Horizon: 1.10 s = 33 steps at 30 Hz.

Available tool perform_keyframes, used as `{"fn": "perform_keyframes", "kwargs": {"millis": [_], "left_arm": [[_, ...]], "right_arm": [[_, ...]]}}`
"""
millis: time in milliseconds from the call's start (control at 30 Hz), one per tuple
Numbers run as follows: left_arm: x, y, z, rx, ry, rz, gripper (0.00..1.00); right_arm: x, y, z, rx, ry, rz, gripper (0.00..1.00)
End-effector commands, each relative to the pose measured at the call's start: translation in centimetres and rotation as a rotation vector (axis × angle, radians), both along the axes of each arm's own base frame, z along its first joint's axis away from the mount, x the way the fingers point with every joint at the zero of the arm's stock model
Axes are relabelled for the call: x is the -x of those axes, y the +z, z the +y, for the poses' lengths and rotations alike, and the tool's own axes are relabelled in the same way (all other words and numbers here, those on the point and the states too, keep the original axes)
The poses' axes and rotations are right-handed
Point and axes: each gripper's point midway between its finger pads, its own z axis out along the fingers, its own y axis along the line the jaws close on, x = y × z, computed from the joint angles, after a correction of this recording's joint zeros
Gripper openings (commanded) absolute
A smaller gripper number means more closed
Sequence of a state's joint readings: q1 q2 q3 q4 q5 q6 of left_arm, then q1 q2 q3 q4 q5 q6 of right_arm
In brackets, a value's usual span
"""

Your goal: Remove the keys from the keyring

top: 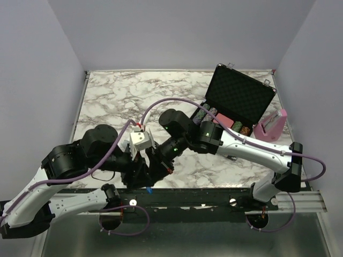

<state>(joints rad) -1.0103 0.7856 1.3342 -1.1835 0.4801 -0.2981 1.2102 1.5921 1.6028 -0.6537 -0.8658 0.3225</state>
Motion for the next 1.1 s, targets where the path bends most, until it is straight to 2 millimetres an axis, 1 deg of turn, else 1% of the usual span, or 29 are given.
{"fn": "perform_keyframes", "kwargs": {"millis": [0, 67, 167, 333, 467, 600, 700, 733, 867, 900, 1000, 1067], "left_arm": [[-3.4, 6.0, 0.1, 0.222, 0.216, -0.173, 0.74], [-3.5, 7.2, 1.0, 0.281, 0.27, -0.189, 0.82], [-3.5, 8.8, 2.3, 0.37, 0.326, -0.209, 0.88], [-3.2, 10.8, 3.4, 0.464, 0.366, -0.225, 0.9], [-3.4, 11.6, 4.3, 0.497, 0.412, -0.236, 0.9], [-3.8, 11.4, 4.6, 0.539, 0.449, -0.233, 0.89], [-3.8, 11.1, 4.5, 0.587, 0.46, -0.214, 0.87], [-3.8, 11.0, 4.4, 0.601, 0.463, -0.209, 0.86], [-3.6, 11.0, 4.2, 0.642, 0.456, -0.195, 0.8], [-3.6, 10.9, 4.1, 0.642, 0.451, -0.19, 0.78], [-3.5, 10.4, 3.6, 0.641, 0.444, -0.166, 0.76], [-3.3, 10.2, 3.3, 0.645, 0.428, -0.152, 0.72]], "right_arm": [[-2.1, 3.0, 2.2, -0.211, -0.132, -0.129, 0.01], [-2.4, 3.5, 1.8, -0.24, -0.181, -0.134, 0.01], [-3.0, 4.6, 1.5, -0.301, -0.251, -0.139, 0.01], [-3.2, 5.7, 1.2, -0.36, -0.305, -0.123, 0.01], [-3.5, 6.2, 1.0, -0.385, -0.337, -0.122, 0.01], [-4.1, 6.9, 0.6, -0.42, -0.392, -0.128, 0.01], [-4.7, 8.1, 0.3, -0.493, -0.452, -0.121, 0.01], [-4.8, 8.0, 0.2, -0.503, -0.464, -0.117, 0.0], [-4.6, 8.6, 0.0, -0.544, -0.469, -0.096, 0.01], [-4.6, 8.5, 0.1, -0.546, -0.464, -0.088, 0.01], [-4.3, 9.0, 0.2, -0.573, -0.452, -0.066, 0.01], [-4.1, 9.3, 0.2, -0.591, -0.445, -0.056, 0.01]]}}
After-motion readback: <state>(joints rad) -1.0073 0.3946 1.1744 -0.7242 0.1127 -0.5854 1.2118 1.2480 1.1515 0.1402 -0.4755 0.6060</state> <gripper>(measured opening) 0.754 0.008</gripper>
